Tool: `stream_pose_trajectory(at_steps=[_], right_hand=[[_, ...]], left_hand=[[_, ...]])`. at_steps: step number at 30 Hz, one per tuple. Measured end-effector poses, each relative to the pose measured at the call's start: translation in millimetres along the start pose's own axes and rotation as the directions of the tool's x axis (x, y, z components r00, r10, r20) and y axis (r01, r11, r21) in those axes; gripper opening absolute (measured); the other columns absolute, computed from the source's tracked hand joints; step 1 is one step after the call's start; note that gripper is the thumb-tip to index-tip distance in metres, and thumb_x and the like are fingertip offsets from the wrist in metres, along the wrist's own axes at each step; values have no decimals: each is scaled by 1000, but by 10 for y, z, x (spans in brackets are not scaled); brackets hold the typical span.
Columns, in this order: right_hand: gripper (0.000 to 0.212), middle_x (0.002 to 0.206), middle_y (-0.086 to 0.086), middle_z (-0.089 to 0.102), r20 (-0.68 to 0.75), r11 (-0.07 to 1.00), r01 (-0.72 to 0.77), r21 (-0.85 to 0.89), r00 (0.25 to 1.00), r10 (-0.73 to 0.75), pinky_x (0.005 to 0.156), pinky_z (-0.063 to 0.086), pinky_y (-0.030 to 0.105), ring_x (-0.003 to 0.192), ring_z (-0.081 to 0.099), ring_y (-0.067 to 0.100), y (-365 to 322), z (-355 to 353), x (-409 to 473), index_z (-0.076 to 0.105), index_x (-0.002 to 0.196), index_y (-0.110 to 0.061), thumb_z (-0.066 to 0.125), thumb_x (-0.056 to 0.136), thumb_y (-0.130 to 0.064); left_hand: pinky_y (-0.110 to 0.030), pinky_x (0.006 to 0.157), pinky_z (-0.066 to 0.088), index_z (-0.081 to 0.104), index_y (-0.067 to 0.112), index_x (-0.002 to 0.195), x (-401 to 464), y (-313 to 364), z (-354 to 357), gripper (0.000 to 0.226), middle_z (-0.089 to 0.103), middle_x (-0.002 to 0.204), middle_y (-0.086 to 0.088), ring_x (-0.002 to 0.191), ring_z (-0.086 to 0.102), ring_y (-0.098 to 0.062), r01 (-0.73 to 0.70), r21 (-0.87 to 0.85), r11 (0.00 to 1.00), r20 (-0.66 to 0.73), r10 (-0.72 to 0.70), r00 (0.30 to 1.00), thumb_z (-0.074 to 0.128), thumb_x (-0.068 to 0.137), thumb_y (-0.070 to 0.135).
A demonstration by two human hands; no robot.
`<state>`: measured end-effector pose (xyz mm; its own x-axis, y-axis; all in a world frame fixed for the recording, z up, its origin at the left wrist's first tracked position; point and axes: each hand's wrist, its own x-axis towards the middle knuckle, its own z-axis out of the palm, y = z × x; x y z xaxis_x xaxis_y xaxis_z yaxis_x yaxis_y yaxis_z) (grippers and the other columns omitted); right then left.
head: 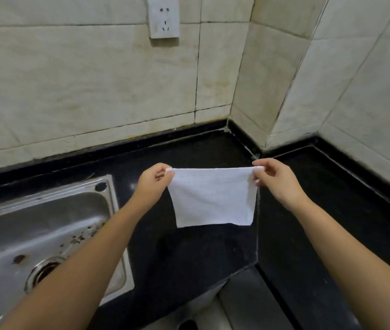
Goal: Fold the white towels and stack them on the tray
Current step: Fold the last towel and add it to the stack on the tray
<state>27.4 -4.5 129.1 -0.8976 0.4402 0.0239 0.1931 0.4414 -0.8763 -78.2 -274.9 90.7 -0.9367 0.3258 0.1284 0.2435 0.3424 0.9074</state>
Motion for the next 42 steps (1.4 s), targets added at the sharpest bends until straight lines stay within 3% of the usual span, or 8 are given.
stream_pose_trajectory(at_steps=[6,13,17,23,27,32,37,42], right_hand=[[15,87,-1,66,118,994,-87,-61,989,94,66,50,15,79,64,10,430,62,76,65,95,-21,55,93,-9],[15,77,9,68,443,933,-327,-149,822,358,61,51,14,71,64,14,1116,-35,-176,67,92,-10,55,91,-2],[16,73,3,68,546,900,-315,-303,717,434,58,51,14,66,63,6,1199,-71,-48,68,89,-13,54,92,-5],[22,81,14,64,336,971,-217,-100,911,239,72,51,29,73,60,22,883,93,697,64,83,-19,57,88,1],[13,84,-1,67,59,997,11,71,998,-15,74,53,20,75,63,7,307,27,994,64,96,-18,55,93,-10],[21,79,-5,66,65,972,103,212,991,-119,68,50,9,69,62,0,172,-72,858,63,90,-22,54,92,-4],[21,75,4,65,332,994,-110,3,938,103,65,47,8,64,59,-1,847,19,423,65,86,-19,57,90,-1],[14,76,5,65,469,937,-306,-169,811,349,54,44,7,69,58,12,1259,105,19,68,87,-12,57,91,-3]], left_hand=[[-10,69,46,65,24,79,12,-401,146,15,67,72,15,70,60,5,134,11,991,240,-133,962,62,89,13],[-15,72,48,69,14,85,-546,-851,457,9,68,73,8,71,61,4,381,157,911,560,-400,726,62,89,18],[-12,67,44,66,25,76,-577,-883,579,16,67,68,15,66,59,7,439,172,882,513,-461,724,61,90,18],[-19,71,46,62,26,74,130,-726,527,21,64,72,10,64,56,8,370,81,926,178,-379,908,60,90,12],[-7,70,44,62,23,82,609,-143,276,16,63,79,10,68,57,11,152,-114,982,-123,-166,978,58,91,10],[-20,79,49,66,27,82,520,49,151,23,69,80,10,80,62,-3,152,-328,932,35,-149,988,55,92,9],[-24,74,46,65,20,81,-94,-658,383,16,68,72,7,71,60,-3,441,-90,893,256,-407,877,57,91,11],[-25,73,48,65,18,80,-509,-968,547,14,68,79,2,74,61,-5,514,143,846,321,-531,784,58,92,21]])
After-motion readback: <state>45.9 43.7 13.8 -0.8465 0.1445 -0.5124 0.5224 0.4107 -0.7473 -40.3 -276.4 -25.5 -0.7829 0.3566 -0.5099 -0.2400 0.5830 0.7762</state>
